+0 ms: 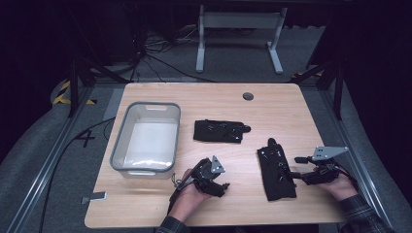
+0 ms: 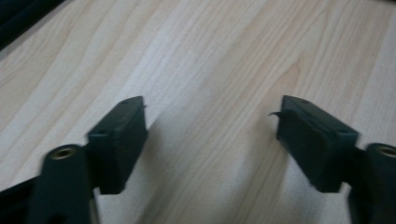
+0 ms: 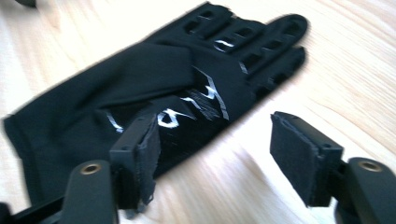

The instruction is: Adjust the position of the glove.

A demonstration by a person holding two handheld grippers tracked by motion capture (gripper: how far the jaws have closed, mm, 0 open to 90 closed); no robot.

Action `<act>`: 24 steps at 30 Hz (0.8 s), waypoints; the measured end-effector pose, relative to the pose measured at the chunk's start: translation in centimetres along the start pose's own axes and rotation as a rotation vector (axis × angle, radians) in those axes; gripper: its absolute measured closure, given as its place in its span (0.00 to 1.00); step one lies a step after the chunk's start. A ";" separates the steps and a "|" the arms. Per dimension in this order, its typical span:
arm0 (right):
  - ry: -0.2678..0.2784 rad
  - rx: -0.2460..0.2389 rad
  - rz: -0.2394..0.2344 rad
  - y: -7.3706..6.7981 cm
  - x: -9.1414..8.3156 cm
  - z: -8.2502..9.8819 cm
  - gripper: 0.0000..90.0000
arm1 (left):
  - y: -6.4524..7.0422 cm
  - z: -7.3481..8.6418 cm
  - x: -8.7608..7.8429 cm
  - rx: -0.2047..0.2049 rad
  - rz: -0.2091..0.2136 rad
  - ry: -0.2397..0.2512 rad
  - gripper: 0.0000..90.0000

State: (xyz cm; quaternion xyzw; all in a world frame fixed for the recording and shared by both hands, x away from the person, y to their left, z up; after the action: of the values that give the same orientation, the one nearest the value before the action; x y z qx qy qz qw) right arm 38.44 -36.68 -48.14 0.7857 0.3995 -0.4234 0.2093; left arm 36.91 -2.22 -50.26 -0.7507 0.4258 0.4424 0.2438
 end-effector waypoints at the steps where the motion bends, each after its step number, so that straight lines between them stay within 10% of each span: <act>1: -0.001 0.007 0.003 0.2 0.0 0.1 0.36 | -0.1 -0.2 -0.1 -0.002 -0.003 -0.001 0.39; 11: 0.006 0.034 0.029 1.2 -0.2 0.7 0.32 | -2.0 -3.0 -0.5 -0.041 0.001 -0.015 0.95; 24: 0.008 0.029 0.021 1.2 -0.2 0.7 0.32 | -5.6 -6.4 -0.3 -0.131 -0.049 -0.016 1.00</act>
State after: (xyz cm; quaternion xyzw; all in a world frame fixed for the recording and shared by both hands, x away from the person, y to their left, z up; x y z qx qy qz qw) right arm 38.99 -37.93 -48.37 0.7945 0.3860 -0.4237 0.2008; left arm 44.58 -3.93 -46.89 -0.7717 0.3754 0.4692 0.2083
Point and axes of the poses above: each handheld gripper's, and its own axes: x roughly forward along the jaws, z roughly out of its underside, y roughly to its right, the point moved 5 cm from there along x, roughly forward along the jaws, and after that the axes turned 13 degrees about -y, right-handed, at the moved point
